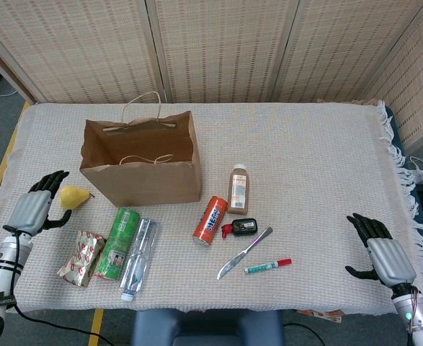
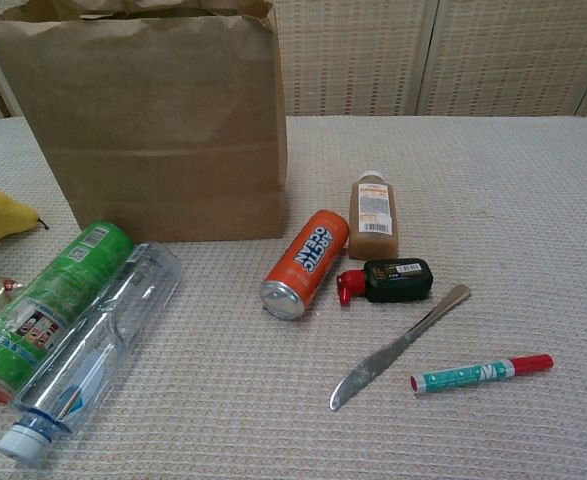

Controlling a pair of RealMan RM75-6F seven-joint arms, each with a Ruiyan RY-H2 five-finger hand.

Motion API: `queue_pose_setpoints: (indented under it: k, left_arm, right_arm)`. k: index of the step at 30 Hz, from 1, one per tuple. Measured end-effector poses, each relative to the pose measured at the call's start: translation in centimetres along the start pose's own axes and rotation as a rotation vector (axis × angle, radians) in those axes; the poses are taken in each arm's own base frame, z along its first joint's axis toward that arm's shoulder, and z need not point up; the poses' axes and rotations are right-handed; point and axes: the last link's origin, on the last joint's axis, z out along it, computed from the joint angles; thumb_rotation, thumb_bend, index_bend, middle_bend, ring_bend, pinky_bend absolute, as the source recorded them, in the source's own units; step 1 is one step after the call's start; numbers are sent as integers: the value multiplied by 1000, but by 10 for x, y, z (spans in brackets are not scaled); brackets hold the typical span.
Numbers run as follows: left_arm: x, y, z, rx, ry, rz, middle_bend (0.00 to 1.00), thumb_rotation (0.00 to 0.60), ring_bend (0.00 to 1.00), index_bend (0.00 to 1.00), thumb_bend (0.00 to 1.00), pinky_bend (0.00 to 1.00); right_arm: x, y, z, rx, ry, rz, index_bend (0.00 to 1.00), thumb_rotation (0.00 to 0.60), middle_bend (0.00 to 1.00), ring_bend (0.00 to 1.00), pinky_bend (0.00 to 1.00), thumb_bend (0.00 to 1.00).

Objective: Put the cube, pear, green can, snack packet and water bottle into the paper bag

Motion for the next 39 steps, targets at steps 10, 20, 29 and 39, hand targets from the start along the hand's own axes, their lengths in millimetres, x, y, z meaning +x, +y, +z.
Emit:
queue_pose_setpoints:
  k: [10, 20, 29, 39]
  left_arm:
    - [-33, 5, 29, -41, -97, 266, 0, 600, 0, 0, 352, 59]
    - [-44, 16, 53, -66, -143, 376, 0, 600, 0, 0, 339, 56]
    - [-49, 11, 77, -24, -205, 455, 0, 600, 0, 0, 344, 60]
    - [-61, -7, 84, 47, -262, 474, 0, 600, 0, 30, 343, 176]
  right_arm:
    - [-1, 0, 1, -7, -18, 6, 0, 600, 0, 0, 0, 60]
    - [-2, -1, 2, -13, -26, 6, 0, 600, 0, 0, 0, 60]
    - [-1, 0, 2, -24, -30, 13, 0, 600, 0, 0, 0, 60]
    - [-3, -1, 3, -26, -47, 18, 0, 600, 0, 0, 0, 60]
